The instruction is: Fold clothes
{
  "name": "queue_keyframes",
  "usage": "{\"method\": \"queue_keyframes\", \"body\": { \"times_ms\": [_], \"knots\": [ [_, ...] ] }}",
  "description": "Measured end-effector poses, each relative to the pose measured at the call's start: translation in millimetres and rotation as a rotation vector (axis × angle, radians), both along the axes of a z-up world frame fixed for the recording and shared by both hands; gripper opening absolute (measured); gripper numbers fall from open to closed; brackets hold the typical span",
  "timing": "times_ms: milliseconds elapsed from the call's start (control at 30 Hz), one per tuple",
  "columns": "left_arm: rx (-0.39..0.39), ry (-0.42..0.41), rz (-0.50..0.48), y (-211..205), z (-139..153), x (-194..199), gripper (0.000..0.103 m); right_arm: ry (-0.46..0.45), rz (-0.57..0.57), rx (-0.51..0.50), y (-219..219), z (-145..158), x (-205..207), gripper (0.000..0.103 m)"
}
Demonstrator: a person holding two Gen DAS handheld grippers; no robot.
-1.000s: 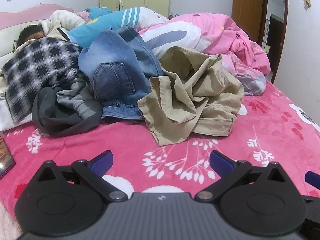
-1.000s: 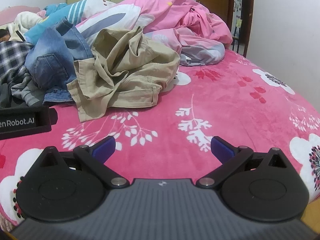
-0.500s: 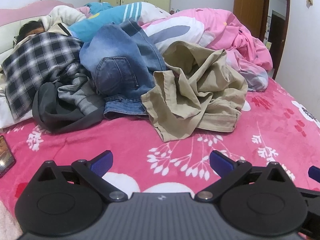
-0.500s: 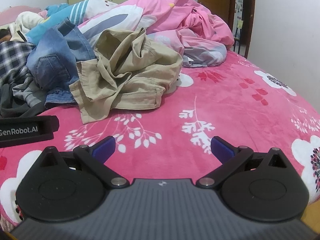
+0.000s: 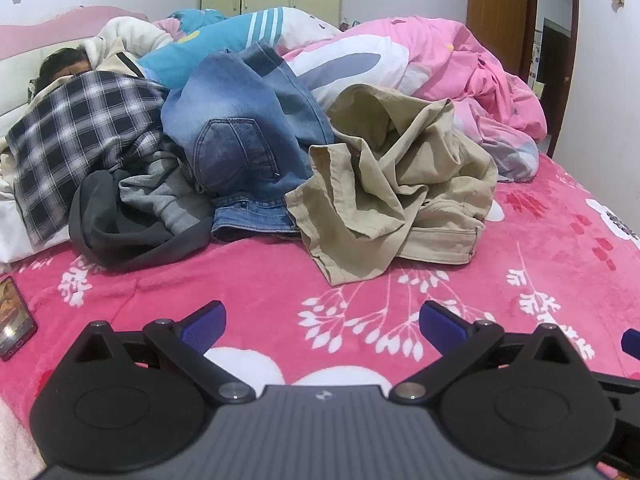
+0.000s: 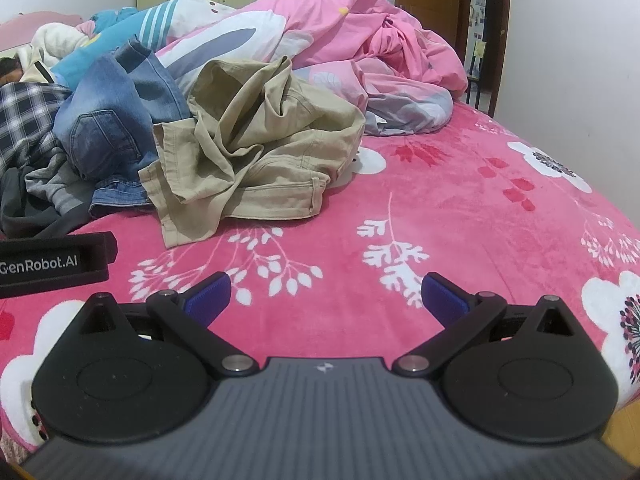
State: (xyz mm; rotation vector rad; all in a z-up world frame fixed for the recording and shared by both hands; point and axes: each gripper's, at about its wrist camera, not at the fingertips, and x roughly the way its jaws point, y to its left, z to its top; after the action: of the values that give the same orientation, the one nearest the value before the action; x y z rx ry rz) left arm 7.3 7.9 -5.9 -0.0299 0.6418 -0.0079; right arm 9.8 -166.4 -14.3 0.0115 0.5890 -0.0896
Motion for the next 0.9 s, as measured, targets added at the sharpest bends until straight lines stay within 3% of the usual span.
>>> {"method": "queue_keyframes", "body": {
  "times_ms": [900],
  "knots": [
    [0.011,-0.006,0.006,0.8,0.1,-0.5,0.103,-0.009,-0.003,-0.002,4.3,0.2,-2.5,0.102]
  ]
}}
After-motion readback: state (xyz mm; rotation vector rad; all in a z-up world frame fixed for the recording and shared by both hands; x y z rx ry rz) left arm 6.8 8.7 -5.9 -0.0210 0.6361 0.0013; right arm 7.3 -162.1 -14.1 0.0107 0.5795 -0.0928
